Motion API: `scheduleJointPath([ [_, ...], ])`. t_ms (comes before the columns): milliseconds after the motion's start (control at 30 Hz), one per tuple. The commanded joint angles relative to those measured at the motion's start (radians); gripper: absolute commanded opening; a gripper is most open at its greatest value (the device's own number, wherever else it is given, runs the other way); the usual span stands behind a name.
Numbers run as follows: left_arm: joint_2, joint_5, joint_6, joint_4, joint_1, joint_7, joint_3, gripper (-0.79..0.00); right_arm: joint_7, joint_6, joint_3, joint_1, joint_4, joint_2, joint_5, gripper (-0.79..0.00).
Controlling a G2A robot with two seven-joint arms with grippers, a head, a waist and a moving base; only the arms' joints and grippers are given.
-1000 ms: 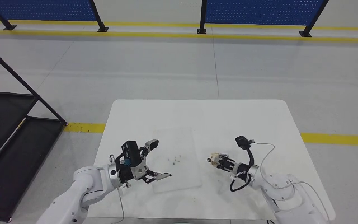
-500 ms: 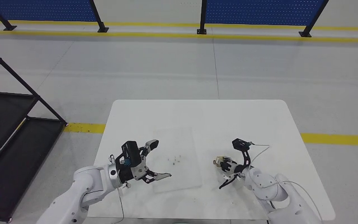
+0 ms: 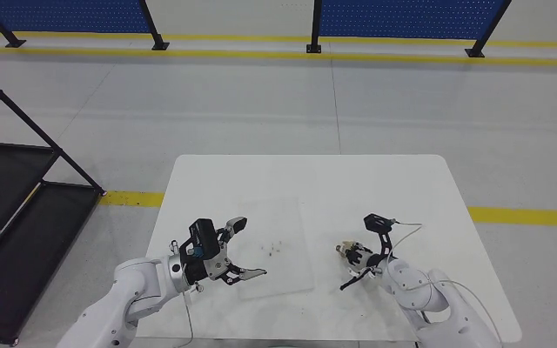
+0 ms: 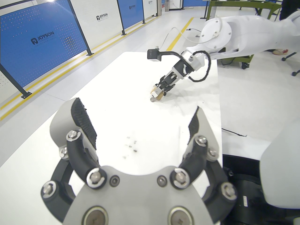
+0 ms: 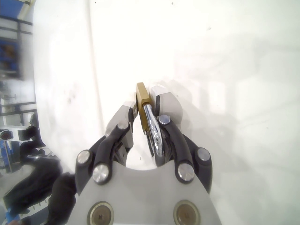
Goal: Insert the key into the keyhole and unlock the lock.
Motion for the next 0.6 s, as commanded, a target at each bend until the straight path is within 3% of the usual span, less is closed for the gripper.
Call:
scheduleJointPath([
  [0, 0.000, 0.000, 0.000, 0.000, 0.000, 0.000, 0.000, 0.000, -0.003, 0.001, 0.007, -0.004, -0.008, 0.001, -0.004, 0.000],
  [267, 0.000, 0.000, 0.000, 0.000, 0.000, 0.000, 0.000, 0.000, -0.062, 0.011, 0.049, -0.044, -0.089, 0.007, -0.064, 0.000],
  [567, 0.000, 0.000, 0.000, 0.000, 0.000, 0.000, 0.000, 0.000, -0.227, -0.057, 0.136, -0.176, -0.306, 0.017, -0.122, 0.000],
])
